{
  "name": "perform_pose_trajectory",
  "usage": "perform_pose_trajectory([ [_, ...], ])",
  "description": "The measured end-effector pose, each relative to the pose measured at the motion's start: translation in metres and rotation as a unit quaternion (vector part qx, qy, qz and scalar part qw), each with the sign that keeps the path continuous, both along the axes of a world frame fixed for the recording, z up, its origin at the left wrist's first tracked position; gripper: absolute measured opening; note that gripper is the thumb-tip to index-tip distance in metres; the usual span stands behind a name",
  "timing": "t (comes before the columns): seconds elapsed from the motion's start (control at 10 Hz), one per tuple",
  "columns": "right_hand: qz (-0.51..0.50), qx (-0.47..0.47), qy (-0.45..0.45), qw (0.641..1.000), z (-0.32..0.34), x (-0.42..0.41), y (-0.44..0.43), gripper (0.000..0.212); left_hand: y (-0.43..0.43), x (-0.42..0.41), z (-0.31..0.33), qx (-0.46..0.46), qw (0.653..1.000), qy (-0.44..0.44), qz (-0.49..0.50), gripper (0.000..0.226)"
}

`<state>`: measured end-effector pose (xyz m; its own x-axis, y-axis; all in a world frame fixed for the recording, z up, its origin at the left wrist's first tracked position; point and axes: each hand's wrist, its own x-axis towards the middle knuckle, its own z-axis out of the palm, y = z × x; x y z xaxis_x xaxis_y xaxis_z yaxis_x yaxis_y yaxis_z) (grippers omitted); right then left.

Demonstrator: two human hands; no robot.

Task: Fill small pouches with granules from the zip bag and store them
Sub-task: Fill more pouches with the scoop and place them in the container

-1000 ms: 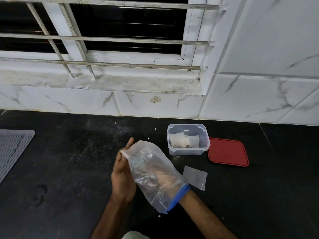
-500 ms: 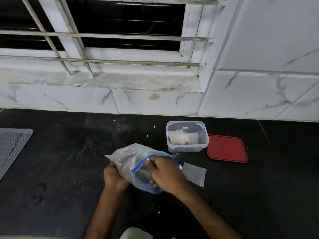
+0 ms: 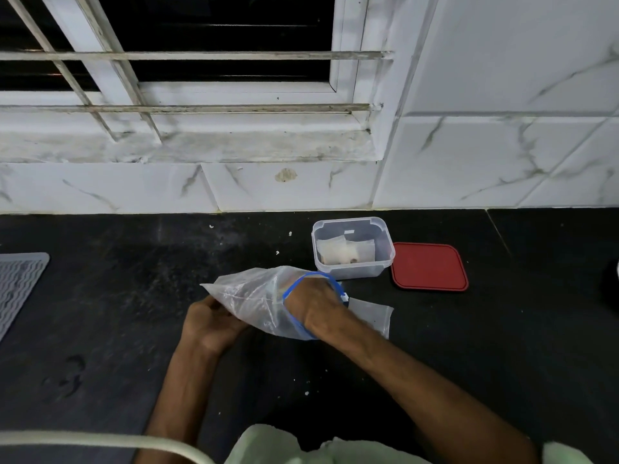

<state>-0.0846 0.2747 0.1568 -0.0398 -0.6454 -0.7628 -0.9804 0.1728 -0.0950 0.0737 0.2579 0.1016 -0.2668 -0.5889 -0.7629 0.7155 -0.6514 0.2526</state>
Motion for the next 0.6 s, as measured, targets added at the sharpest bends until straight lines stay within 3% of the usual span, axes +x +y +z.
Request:
perform_pose_trajectory([
  [0.1, 0.044, -0.036, 0.01, 0.998, 0.003, -0.008, 0.005, 0.04, 0.0, 0.002, -0.003, -0.019, 0.997, -0.049, -0.053, 0.039],
  [0.2, -0.015, -0.059, -0.043, 0.997, -0.006, -0.02, 0.022, 0.042, 0.004, -0.004, 0.0, -0.075, 0.983, -0.132, -0.107, 0.03],
  [0.3, -0.14, -0.093, -0.152, 0.974, -0.035, -0.037, 0.036, 0.039, 0.009, -0.008, 0.004, -0.154, 0.956, -0.202, -0.149, 0.032],
  [0.4, -0.087, -0.113, -0.139, 0.98, -0.052, -0.052, 0.038, 0.033, 0.011, -0.01, 0.008, -0.234, 0.911, -0.278, -0.195, 0.032],
  [0.5, 0.035, 0.118, -0.254, 0.959, -0.072, -0.023, 0.006, 0.033, 0.012, -0.009, 0.0, -0.326, 0.849, -0.365, -0.199, 0.027],
  [0.6, -0.426, -0.088, -0.35, 0.829, -0.101, -0.034, 0.007, 0.032, 0.013, -0.001, -0.015, -0.393, 0.781, -0.472, -0.11, 0.023],
])
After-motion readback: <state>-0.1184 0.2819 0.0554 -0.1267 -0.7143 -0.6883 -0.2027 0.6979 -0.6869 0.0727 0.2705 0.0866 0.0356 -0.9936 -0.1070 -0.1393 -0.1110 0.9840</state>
